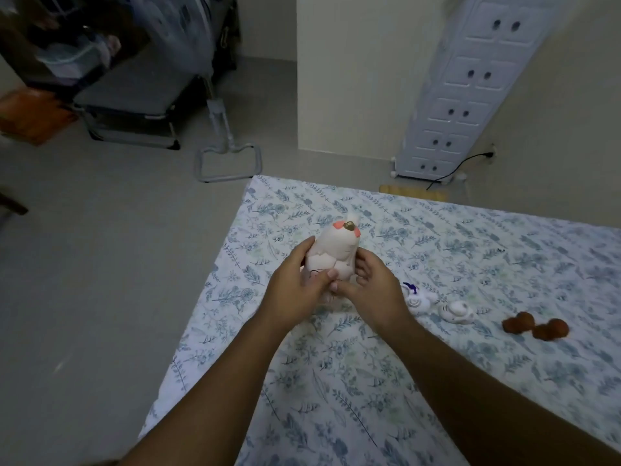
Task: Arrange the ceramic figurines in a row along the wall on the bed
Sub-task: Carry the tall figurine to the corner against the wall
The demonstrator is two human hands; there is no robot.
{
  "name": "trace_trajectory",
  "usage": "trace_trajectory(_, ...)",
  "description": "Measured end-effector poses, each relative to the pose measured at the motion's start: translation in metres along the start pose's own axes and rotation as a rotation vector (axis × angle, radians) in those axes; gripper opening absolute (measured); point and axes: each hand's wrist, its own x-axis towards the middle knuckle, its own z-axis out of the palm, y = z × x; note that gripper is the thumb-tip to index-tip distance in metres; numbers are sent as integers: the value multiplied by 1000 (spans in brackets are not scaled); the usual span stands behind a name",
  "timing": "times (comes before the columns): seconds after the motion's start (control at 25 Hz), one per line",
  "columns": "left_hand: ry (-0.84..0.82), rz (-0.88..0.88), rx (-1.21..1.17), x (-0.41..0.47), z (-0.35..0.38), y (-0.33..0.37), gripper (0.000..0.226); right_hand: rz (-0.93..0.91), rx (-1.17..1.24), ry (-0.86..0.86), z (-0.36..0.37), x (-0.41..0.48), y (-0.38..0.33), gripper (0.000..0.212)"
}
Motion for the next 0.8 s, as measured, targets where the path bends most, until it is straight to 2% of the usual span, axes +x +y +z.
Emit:
trace_trajectory(0.08,101,62,-40,0,5,20,45,-83,36,71,-14,-10,-19,68)
trace_trajectory(0.16,130,134,-115,5,22,47,47,-159,104,109,-39,-19,-38,66)
trace_trajectory(0.28,54,185,-204,16,68,86,47,-199,238,132,-91,-30,-50,71)
trace_trajectory(0.36,-7,197,-223,24,112,107,51,-201,219,182,-136,-37,-45,74)
trace_trajectory(0.44,-58,184,-236,32,161,124,50,-173,198,231,-186,-42,-32,78)
trace_trajectory(0.6,-232,196,-225,46,279,154,37,-110,226,392,-296,-50,11,78)
trace_trajectory(0.8,-364,153,-77,78,452,179,38,-66,164,606,-439,-52,84,69)
